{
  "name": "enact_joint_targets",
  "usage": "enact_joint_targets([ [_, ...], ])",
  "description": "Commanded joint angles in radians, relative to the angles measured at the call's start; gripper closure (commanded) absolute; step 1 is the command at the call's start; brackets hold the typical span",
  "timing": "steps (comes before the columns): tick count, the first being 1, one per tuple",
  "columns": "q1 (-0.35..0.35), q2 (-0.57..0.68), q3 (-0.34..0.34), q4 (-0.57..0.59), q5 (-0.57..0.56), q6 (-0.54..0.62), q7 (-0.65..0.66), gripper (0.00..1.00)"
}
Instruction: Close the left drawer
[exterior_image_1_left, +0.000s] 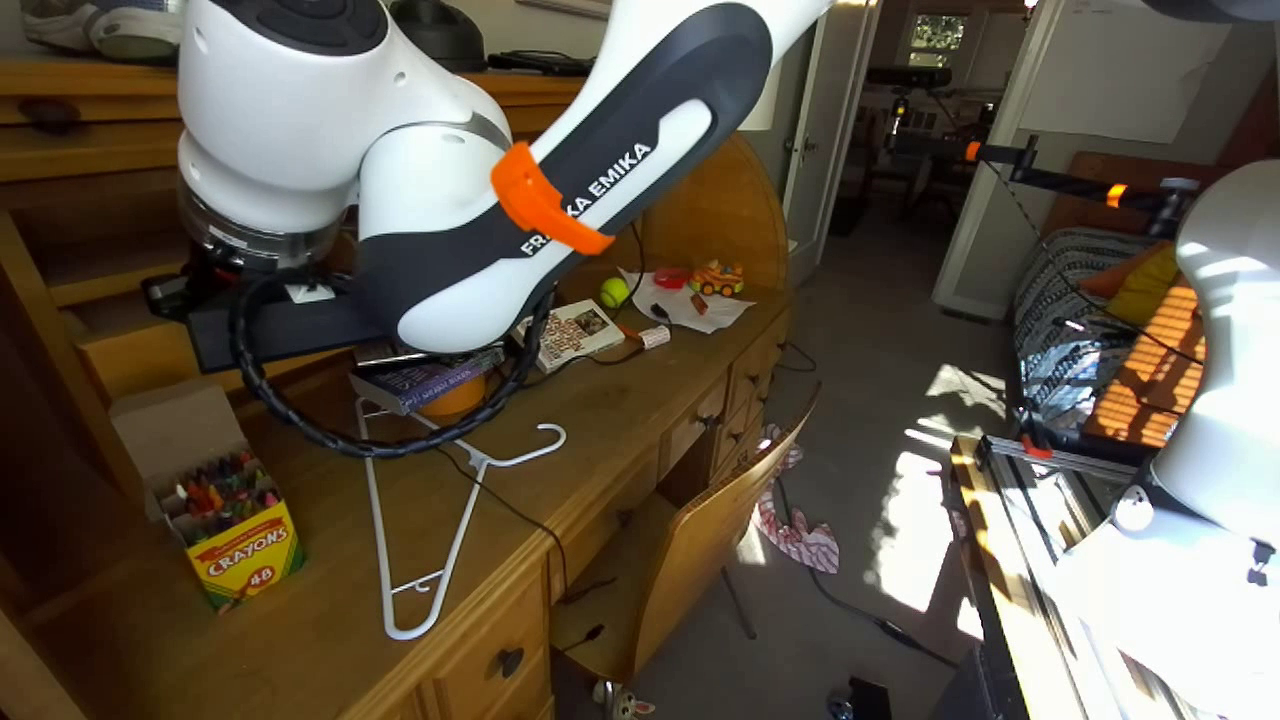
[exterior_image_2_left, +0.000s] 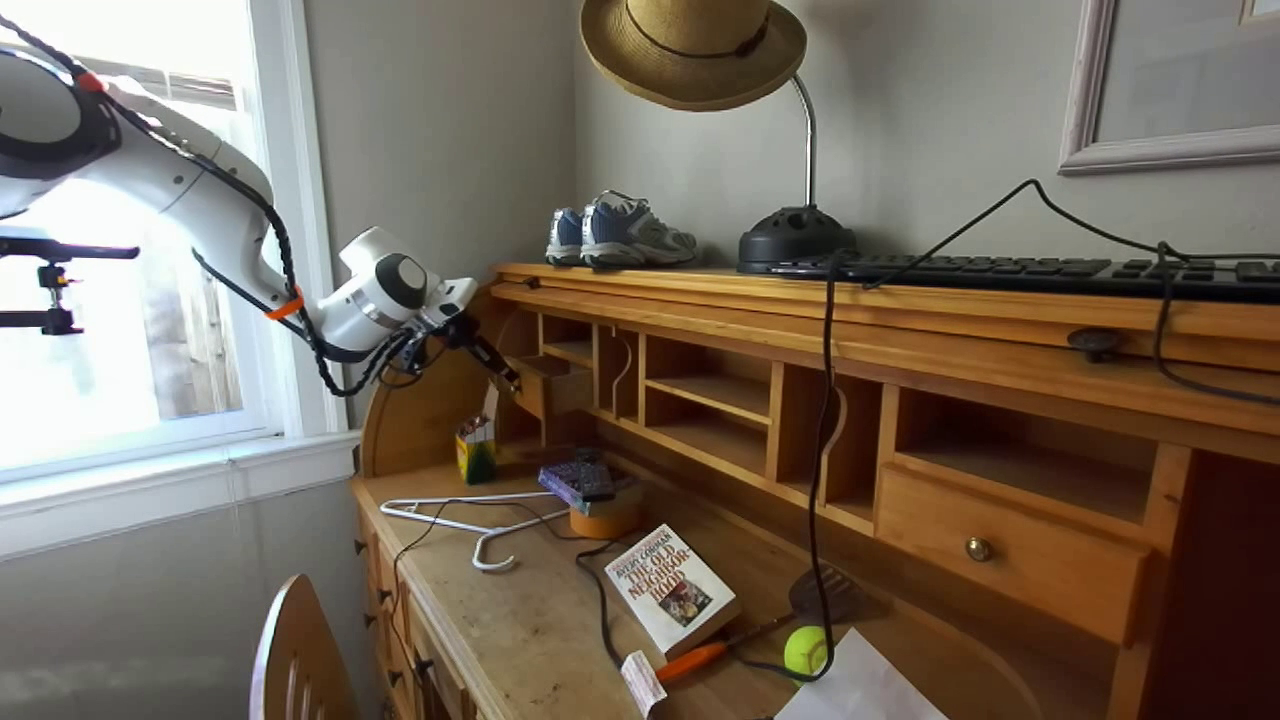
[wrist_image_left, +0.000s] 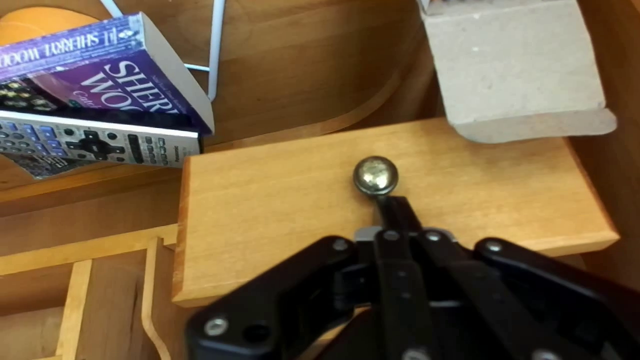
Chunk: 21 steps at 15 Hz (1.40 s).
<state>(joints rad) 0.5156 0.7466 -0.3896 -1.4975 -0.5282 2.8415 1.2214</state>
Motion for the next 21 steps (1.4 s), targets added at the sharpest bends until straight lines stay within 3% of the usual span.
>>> enact_joint_targets([
  [1,0.021,0.093,-0.09,0.113,-0.002,0.001,0.09,1.0],
  [6,0.061,0.146,-0.205,0.175,-0.011,-0.05,0.208,1.0],
  [9,0.046,0.173,-0.217,0.21,-0.002,-0.067,0.209,1.0],
  [16,0.023,0.124,-0.132,0.186,-0.004,-0.152,0.121,1.0],
  [21,-0.027,0.166,-0.087,0.264,0.005,-0.165,0.112,1.0],
])
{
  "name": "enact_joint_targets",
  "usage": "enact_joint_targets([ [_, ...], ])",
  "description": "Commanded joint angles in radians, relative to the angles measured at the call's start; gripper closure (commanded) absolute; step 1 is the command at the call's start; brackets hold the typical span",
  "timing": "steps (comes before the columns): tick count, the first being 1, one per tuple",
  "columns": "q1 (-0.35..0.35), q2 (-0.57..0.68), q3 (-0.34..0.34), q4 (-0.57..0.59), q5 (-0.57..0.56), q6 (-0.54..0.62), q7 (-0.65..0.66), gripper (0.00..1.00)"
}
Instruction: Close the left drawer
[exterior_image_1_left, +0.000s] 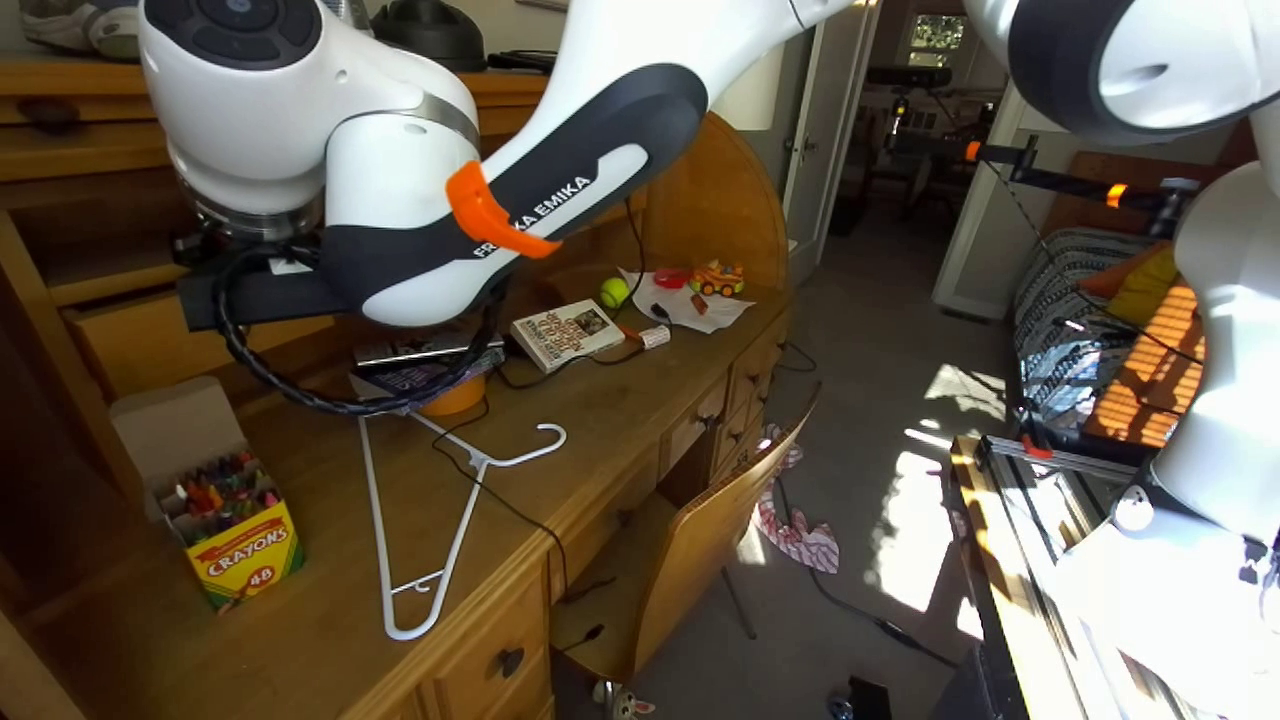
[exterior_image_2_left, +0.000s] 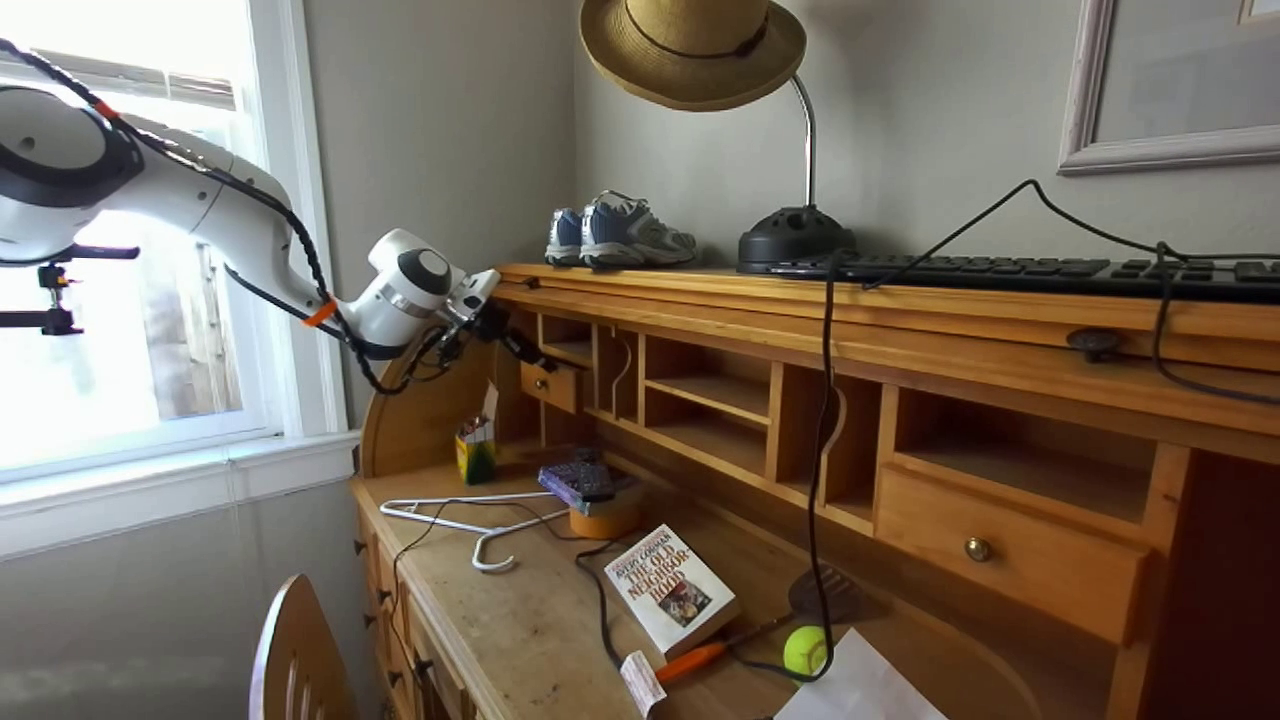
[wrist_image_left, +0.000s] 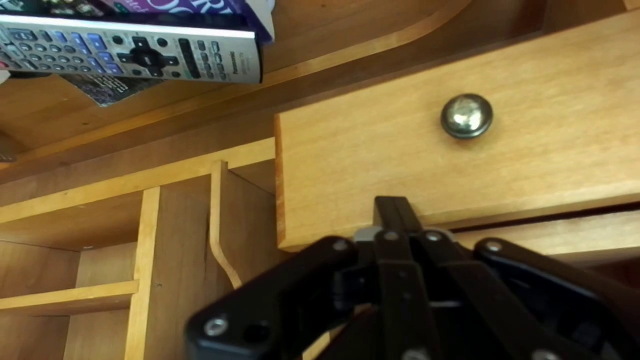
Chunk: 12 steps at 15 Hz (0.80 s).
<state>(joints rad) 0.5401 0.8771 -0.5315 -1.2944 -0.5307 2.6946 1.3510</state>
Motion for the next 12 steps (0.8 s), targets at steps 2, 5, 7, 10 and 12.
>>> enact_joint_targets([
  [2,-0.082,0.049,0.091,0.091,0.02,-0.008,-0.031,1.0],
  [5,-0.122,0.066,0.13,0.127,0.032,0.003,-0.045,1.0],
  [7,-0.143,0.084,0.145,0.158,0.035,0.014,-0.043,1.0],
  [10,-0.172,0.112,0.167,0.204,0.052,0.025,-0.044,1.0],
  [12,-0.182,0.132,0.17,0.234,0.059,0.028,-0.042,1.0],
])
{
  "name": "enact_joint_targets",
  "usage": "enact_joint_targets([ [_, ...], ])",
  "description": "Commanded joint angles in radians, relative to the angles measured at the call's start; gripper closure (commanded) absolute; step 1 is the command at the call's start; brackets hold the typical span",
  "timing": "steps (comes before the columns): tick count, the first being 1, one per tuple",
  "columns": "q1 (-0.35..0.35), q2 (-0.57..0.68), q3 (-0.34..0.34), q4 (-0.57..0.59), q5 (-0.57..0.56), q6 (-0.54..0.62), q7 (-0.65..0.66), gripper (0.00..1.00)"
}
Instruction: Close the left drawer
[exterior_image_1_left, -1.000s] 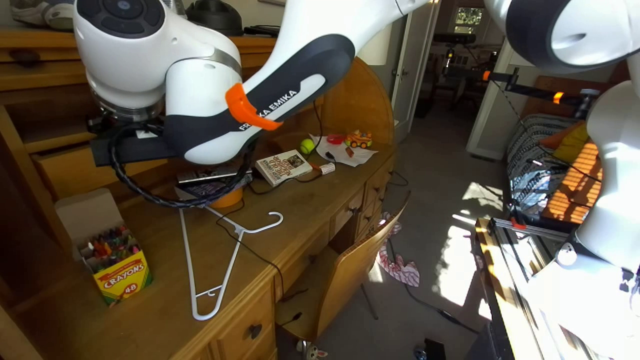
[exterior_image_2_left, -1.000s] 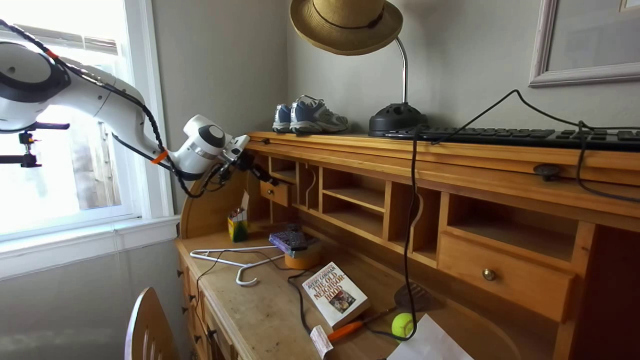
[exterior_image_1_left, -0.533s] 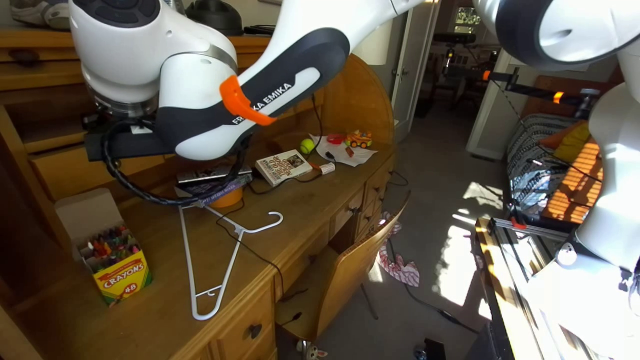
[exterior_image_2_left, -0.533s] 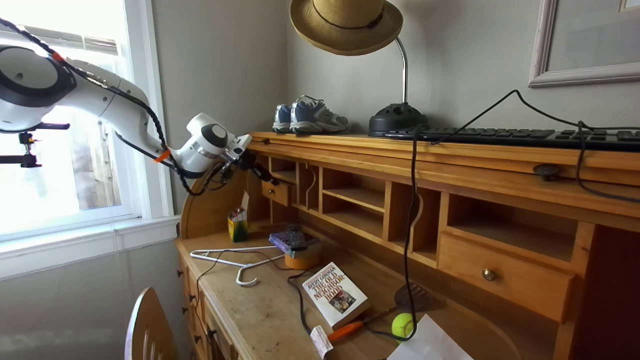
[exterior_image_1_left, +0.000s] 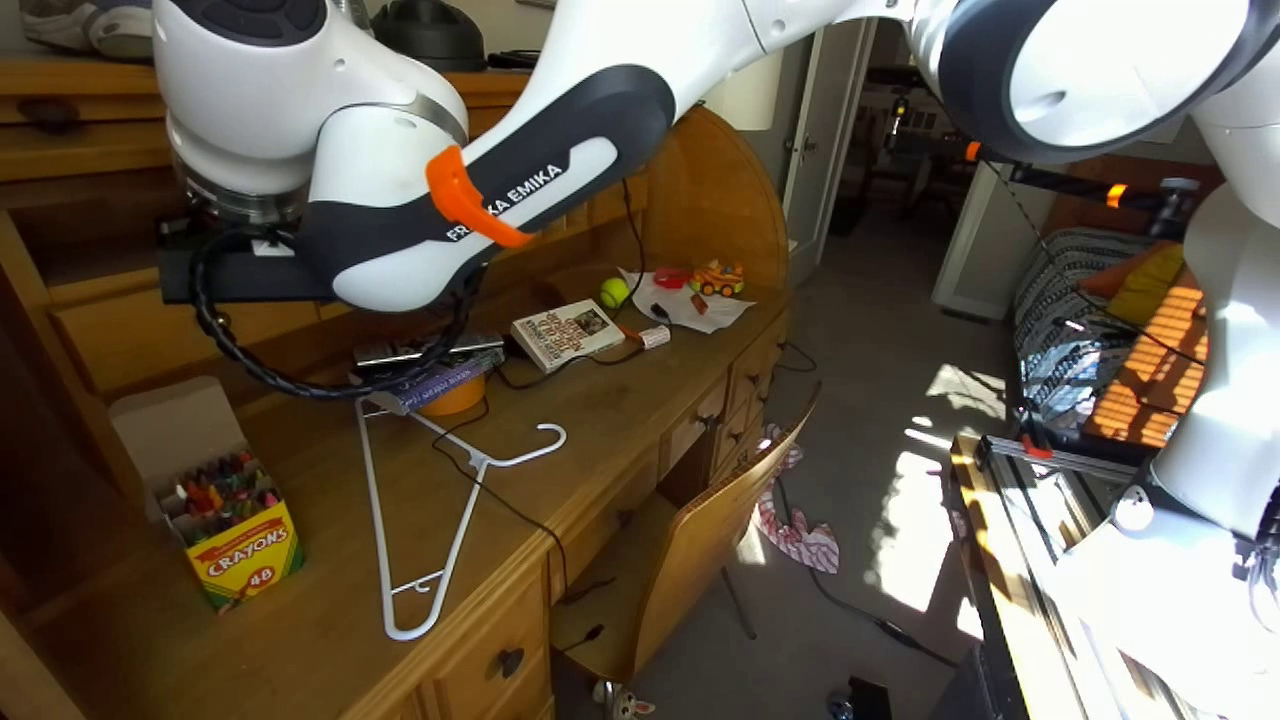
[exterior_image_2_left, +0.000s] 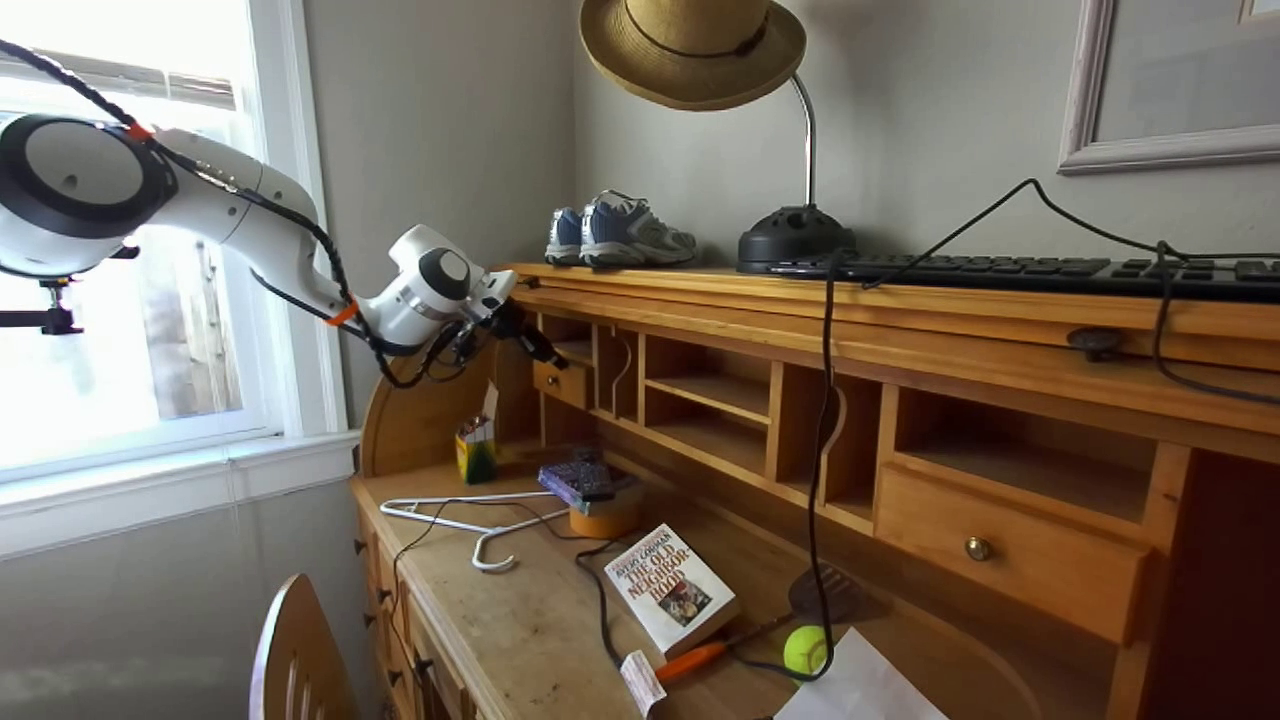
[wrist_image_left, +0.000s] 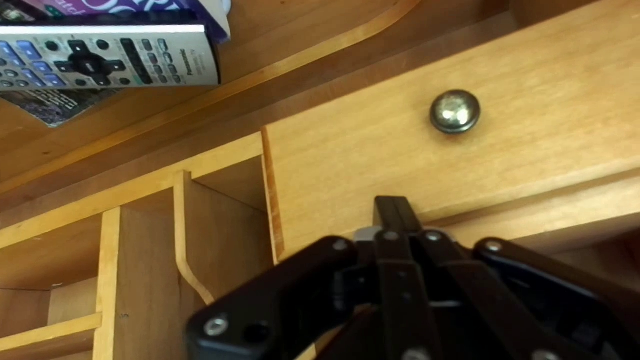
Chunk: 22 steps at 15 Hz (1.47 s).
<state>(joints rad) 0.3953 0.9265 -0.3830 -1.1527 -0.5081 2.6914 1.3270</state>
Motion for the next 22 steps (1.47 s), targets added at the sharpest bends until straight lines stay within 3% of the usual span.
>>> enact_joint_targets([
  [1,-0.041,0.095,0.018,0.108,0.038,0.033,-0.014,1.0],
  [5,-0.035,0.067,0.026,0.071,0.042,0.006,-0.036,1.0],
  [10,-0.052,-0.131,0.149,-0.161,0.075,-0.044,-0.312,1.0],
  [16,-0.084,-0.379,0.23,-0.433,0.109,-0.134,-0.651,0.97],
  [17,-0.094,-0.426,0.249,-0.471,0.129,-0.179,-0.701,0.73],
  [19,-0.111,-0.522,0.277,-0.527,0.163,-0.298,-0.786,0.7],
  [21,-0.112,-0.587,0.284,-0.526,0.163,-0.462,-0.823,0.55],
  [22,-0.098,-0.609,0.271,-0.514,0.124,-0.529,-0.776,0.46],
])
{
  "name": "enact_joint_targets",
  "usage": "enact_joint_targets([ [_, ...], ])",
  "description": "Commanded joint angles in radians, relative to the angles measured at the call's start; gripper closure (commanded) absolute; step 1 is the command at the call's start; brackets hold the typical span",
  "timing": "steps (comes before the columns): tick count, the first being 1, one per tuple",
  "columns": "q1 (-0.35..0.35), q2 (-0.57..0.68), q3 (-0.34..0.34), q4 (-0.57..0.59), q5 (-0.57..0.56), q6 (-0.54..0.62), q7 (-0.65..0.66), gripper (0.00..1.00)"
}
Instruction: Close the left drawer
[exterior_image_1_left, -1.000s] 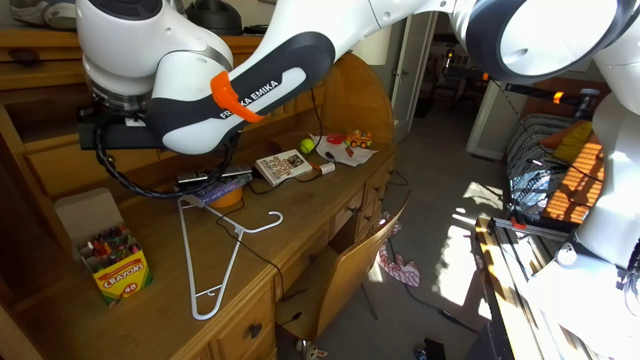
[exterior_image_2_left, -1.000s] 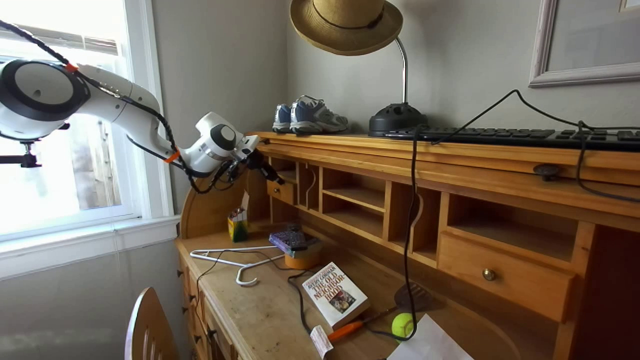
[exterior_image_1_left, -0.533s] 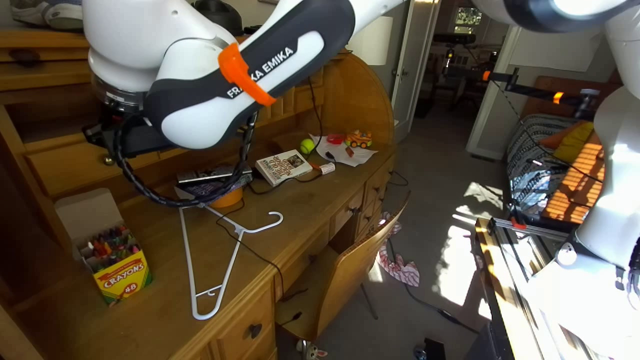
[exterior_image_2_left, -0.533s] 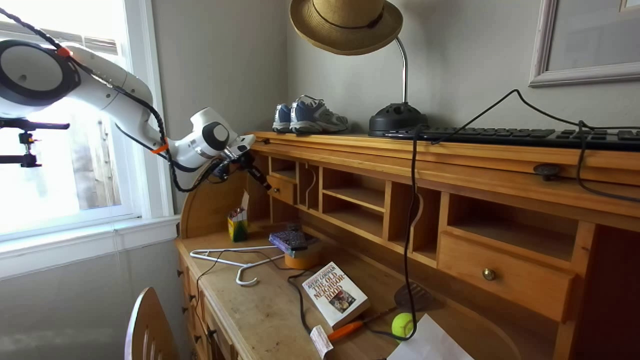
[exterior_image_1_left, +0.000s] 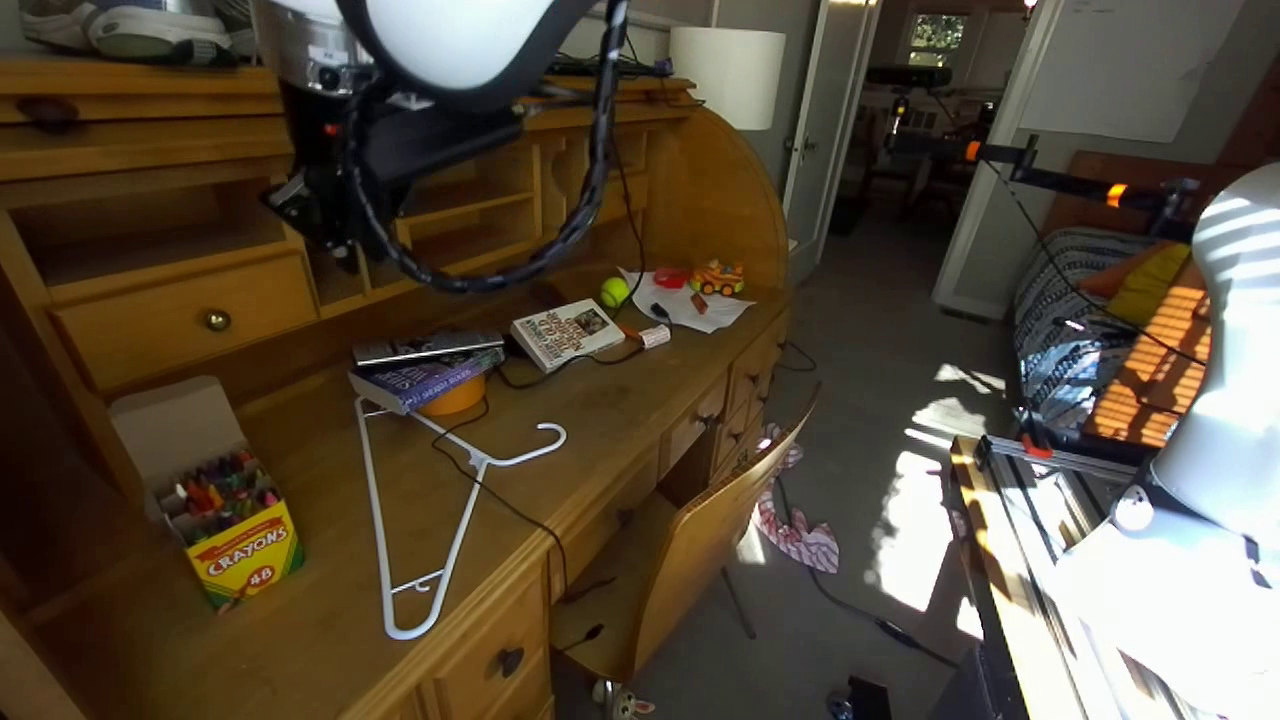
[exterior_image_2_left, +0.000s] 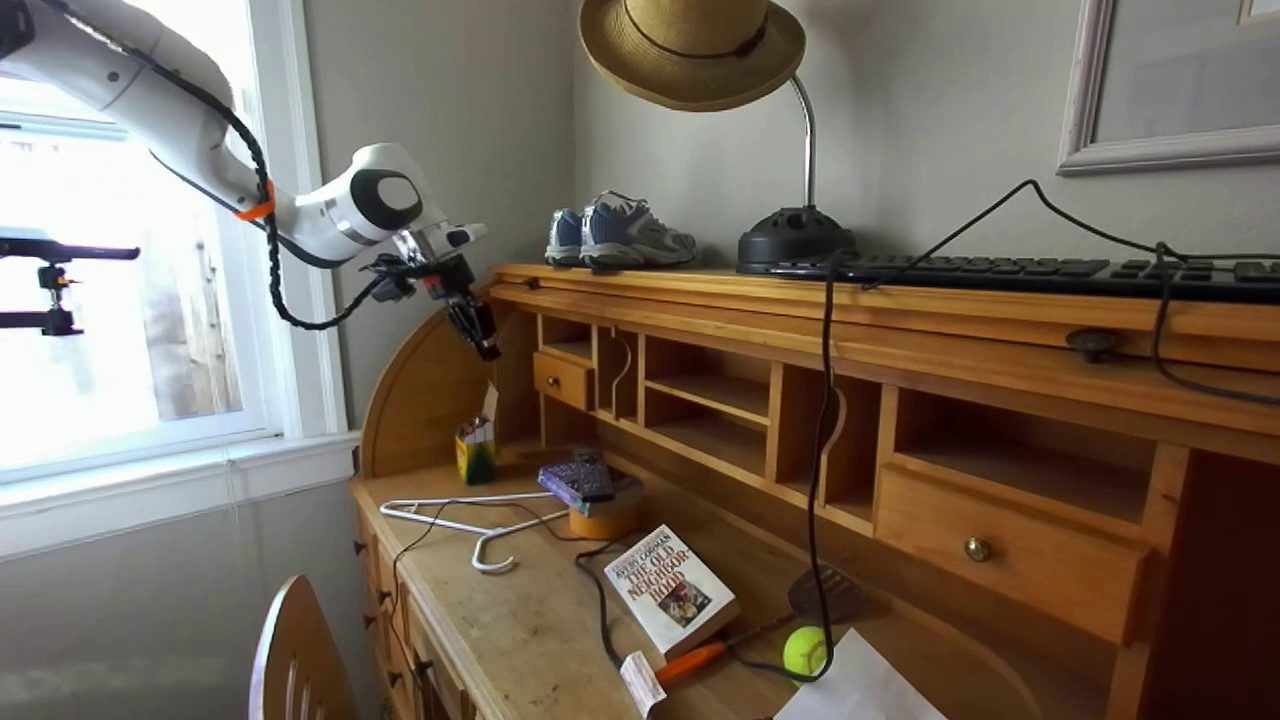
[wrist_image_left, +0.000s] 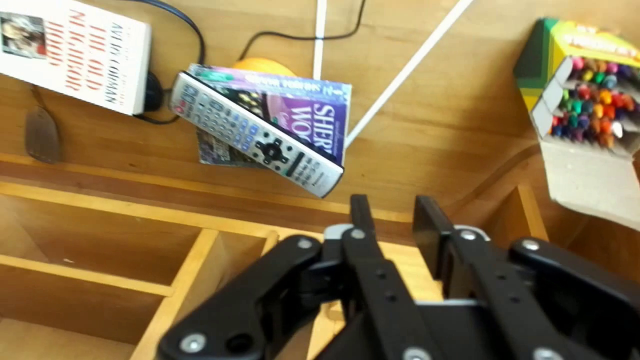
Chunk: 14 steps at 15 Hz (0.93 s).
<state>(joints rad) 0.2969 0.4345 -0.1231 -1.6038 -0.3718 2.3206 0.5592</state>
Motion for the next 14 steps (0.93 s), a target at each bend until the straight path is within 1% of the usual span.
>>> enact_joint_targets([
  [1,0.015,-0.139,-0.001,-0.042,0.001,-0.262,-0.017,0.39],
  [2,-0.012,-0.157,0.031,-0.024,0.011,-0.355,-0.035,0.31],
  [3,-0.024,-0.171,0.049,0.001,0.033,-0.442,-0.062,0.24],
  [4,-0.041,-0.182,0.071,0.025,0.051,-0.516,-0.086,0.16],
  [6,-0.065,-0.194,0.101,0.068,0.093,-0.635,-0.139,0.02],
  [7,-0.085,-0.194,0.118,0.094,0.142,-0.683,-0.19,0.0],
  [8,-0.102,-0.198,0.13,0.107,0.185,-0.697,-0.233,0.0],
  [9,-0.117,-0.203,0.141,0.111,0.241,-0.687,-0.243,0.0],
  [10,-0.098,-0.202,0.138,0.093,0.153,-0.662,-0.184,0.0],
  [12,-0.115,-0.203,0.147,0.108,0.199,-0.665,-0.214,0.0],
  [14,-0.12,-0.203,0.148,0.109,0.208,-0.665,-0.224,0.0],
])
